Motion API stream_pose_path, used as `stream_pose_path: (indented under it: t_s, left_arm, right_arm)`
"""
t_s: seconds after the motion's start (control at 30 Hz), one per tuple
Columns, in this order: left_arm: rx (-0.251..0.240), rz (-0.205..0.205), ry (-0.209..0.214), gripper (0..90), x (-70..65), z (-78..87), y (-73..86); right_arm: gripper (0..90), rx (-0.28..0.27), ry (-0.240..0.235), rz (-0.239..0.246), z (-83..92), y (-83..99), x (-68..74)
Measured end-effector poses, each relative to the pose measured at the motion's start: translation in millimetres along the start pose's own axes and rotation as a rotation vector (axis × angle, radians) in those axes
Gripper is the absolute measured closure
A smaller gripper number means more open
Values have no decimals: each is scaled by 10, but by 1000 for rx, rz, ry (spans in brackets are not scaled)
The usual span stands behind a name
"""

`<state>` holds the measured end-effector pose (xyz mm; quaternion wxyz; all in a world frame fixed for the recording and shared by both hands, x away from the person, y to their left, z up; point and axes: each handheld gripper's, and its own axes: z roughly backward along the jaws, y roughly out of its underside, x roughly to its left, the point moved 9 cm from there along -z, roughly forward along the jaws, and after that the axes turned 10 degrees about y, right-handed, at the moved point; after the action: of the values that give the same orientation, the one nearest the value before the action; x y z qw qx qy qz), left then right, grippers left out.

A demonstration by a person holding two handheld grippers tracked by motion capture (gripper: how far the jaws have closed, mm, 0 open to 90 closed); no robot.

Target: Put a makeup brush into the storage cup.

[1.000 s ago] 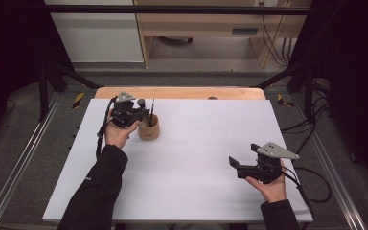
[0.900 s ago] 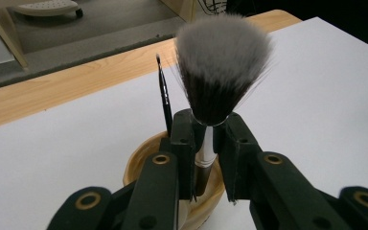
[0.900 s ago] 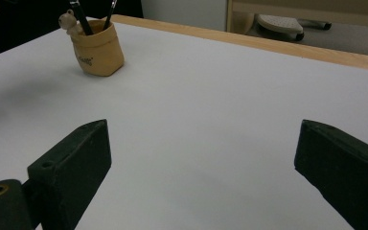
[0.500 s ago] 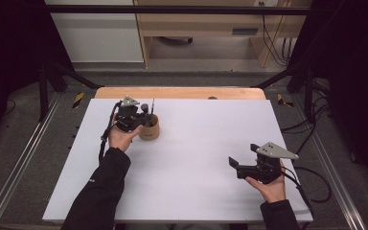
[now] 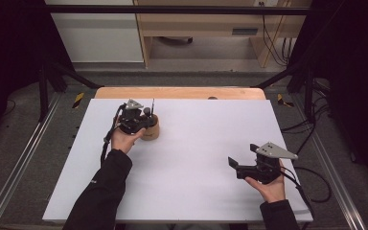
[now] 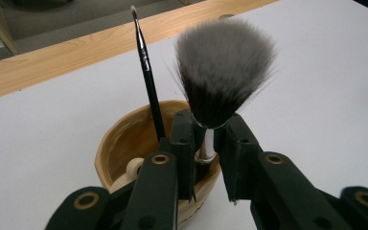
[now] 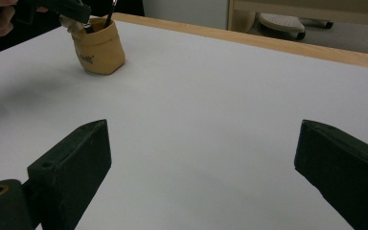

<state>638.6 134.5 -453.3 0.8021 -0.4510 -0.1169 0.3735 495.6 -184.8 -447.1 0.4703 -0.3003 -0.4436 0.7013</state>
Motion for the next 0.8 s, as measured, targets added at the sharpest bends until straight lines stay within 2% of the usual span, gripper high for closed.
stream_pose_path:
  t_s: [0.1, 0.27, 0.57, 0.8]
  left_arm:
    - [-7, -6, 4, 750, -10, 12, 4]
    - [-39, -8, 0, 627, -26, 87, -26]
    - [-131, -32, -1, 475, -66, 298, -157]
    - [-193, -20, -1, 392, -53, 481, -244]
  right_arm:
    - [61, 0, 0, 0, 0, 0, 0]
    - [61, 0, 0, -1, -1, 1, 2]
    - [61, -1, -1, 1, -6, 1, 6]
    - [61, 0, -1, -1, -8, 2, 8]
